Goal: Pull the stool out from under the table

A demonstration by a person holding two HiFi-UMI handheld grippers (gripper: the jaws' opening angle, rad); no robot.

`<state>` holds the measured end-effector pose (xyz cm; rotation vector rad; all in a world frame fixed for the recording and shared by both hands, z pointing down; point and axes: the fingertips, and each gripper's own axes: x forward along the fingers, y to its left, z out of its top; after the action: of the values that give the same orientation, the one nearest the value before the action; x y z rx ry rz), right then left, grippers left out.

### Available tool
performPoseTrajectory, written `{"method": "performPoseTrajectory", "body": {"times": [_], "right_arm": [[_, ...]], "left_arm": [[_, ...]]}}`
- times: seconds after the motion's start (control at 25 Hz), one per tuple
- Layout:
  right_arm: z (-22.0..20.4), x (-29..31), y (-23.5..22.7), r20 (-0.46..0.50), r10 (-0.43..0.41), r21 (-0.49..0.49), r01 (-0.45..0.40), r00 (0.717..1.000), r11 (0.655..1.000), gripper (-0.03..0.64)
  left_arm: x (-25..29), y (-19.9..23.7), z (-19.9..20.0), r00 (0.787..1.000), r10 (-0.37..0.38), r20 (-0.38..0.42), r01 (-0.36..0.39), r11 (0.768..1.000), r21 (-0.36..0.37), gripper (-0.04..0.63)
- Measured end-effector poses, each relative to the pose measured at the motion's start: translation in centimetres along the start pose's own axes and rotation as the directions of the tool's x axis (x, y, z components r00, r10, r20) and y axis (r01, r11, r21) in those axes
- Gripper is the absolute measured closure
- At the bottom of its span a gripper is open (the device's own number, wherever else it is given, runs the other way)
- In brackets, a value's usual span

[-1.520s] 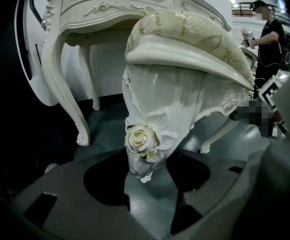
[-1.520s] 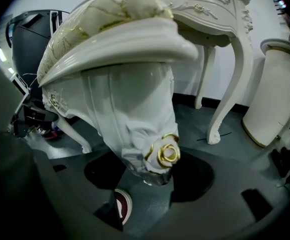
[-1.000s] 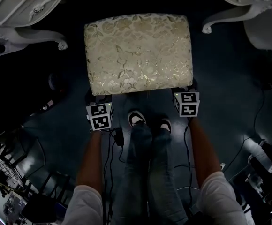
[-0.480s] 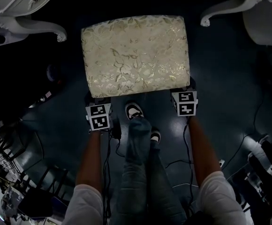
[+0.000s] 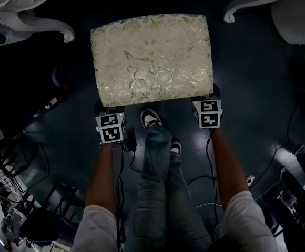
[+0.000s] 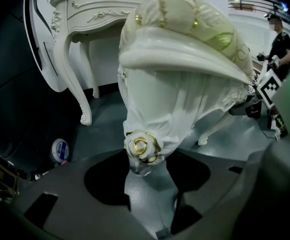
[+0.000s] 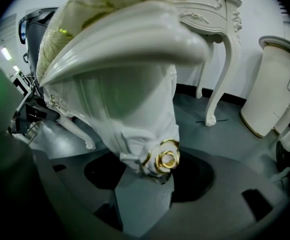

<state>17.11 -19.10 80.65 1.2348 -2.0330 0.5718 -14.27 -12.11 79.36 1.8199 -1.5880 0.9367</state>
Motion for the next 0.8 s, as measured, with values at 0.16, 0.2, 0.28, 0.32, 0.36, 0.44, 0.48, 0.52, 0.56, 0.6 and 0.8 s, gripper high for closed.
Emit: {"method": "performPoseTrajectory", "body": {"times": [0.16,0.2,0.28,0.32,0.36,0.44,0.48,0.52,0.56,0.6,0.8], "right_arm": [[0.05,0.07,0.02,0.005,-0.004,0.004,0.004,1.0,1.0,0.364],[0.07,0.04,0.03,0.004,-0.005,0.005,0.005,1.0,1.0,0.364],[0.08,-0.03,0.02,-0.002,-0.006,0.005,0.006,1.0,1.0,0.364],[0.06,-0.07,0.02,-0.007,-0.006,0.005,0.007,1.0,1.0,0.364],[0.02,-0.1,0.04,-0.014,-0.006,0.006,0.006,1.0,1.0,0.364],[-0.09,-0.2,0.14,-0.028,-0.005,0.008,0.005,1.0,1.0,0.364],[-0.15,-0.28,0.2,-0.033,-0.003,0.009,0.004,0.999,1.0,0.364],[-0.18,-0.35,0.24,-0.037,-0.002,0.009,0.003,0.999,1.0,0.364],[-0.19,-0.41,0.27,-0.039,-0.002,0.009,0.002,0.999,1.0,0.364],[-0.18,-0.43,0.28,-0.039,-0.002,0.01,0.002,0.999,1.0,0.364],[-0.17,-0.43,0.18,-0.046,-0.003,0.011,0.004,0.999,1.0,0.364]], "left_arm": [[0.04,0.09,0.14,1.0,0.001,0.008,-0.001,1.0,0.002,0.36],[0.02,0.1,0.11,1.0,0.0,0.005,0.0,1.0,0.002,0.36],[-0.01,0.05,0.14,1.0,-0.004,0.0,0.004,1.0,0.002,0.36],[-0.02,0.03,0.18,1.0,-0.007,-0.003,0.007,1.0,0.003,0.36],[0.0,0.03,0.16,1.0,-0.009,-0.009,0.009,1.0,0.003,0.36],[0.02,0.09,-0.11,1.0,-0.012,-0.025,0.012,1.0,0.004,0.36],[0.01,0.14,-0.25,0.999,-0.013,-0.033,0.013,1.0,0.007,0.36],[-0.01,0.17,-0.28,0.999,-0.016,-0.037,0.016,1.0,0.012,0.36],[-0.03,0.19,-0.22,0.999,-0.019,-0.04,0.02,1.0,0.017,0.36],[-0.02,0.2,-0.14,0.999,-0.022,-0.043,0.023,1.0,0.021,0.36],[-0.05,0.07,-0.25,0.998,-0.025,-0.056,0.026,1.0,0.012,0.36]]}}
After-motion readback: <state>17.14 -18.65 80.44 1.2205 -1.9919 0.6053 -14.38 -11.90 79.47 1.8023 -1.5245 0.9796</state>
